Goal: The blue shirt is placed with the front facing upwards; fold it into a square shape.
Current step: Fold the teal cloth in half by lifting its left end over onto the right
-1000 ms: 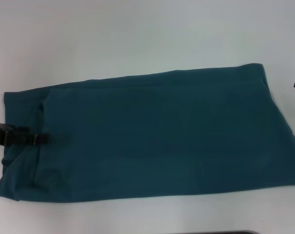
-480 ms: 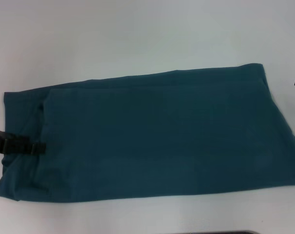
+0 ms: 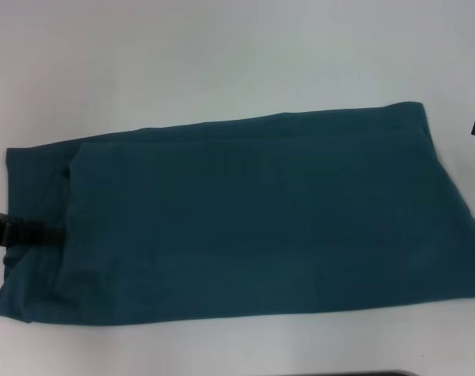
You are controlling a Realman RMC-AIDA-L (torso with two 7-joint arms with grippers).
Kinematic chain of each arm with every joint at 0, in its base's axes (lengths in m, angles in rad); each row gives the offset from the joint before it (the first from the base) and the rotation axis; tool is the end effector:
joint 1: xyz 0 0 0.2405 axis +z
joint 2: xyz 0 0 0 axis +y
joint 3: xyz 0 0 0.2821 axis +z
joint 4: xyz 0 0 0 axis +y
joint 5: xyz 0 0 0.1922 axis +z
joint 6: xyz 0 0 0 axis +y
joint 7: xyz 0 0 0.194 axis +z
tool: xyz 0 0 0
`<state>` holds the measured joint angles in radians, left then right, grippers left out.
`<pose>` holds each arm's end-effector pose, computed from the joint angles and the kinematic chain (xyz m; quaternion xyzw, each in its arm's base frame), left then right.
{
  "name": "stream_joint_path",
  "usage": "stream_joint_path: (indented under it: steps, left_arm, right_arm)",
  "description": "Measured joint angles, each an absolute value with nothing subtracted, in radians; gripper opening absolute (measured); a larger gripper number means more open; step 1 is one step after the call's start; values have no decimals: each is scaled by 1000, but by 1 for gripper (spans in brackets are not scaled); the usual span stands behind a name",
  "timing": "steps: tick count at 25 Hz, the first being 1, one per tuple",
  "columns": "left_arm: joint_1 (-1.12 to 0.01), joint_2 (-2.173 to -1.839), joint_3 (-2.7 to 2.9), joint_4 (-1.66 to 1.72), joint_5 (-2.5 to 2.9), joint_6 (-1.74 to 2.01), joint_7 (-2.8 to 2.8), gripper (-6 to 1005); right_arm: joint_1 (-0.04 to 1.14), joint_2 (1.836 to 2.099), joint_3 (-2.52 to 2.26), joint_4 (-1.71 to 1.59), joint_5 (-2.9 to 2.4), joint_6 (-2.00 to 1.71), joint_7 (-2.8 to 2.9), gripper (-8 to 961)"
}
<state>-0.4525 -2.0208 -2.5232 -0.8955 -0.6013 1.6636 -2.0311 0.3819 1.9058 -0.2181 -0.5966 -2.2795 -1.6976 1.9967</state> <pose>-0.3560 0.2955 -0.0140 -0.8529 -0.5111 -0.0021 0.1067 0.3656 0.2984 0.0405 -0.7360 0.5972 0.2797 0.1530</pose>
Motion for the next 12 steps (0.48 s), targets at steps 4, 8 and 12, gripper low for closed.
stream_joint_path:
  steps: [4, 8, 12]
  left_arm:
    - [-462, -2011, -2527, -876, -592, 1657, -2037, 426]
    - [-466, -2010, -2527, -875, -592, 1660, -2037, 271]
    - [-470, -2009, -2524, -874, -592, 1665, -2036, 201]
  right_arm:
    - [382, 1906, -216, -597, -2280, -1698, 1999, 933]
    - [382, 1905, -214, -597, -2280, -1698, 2002, 931]
    - [382, 1904, -212, -597, -2279, -1698, 2003, 929]
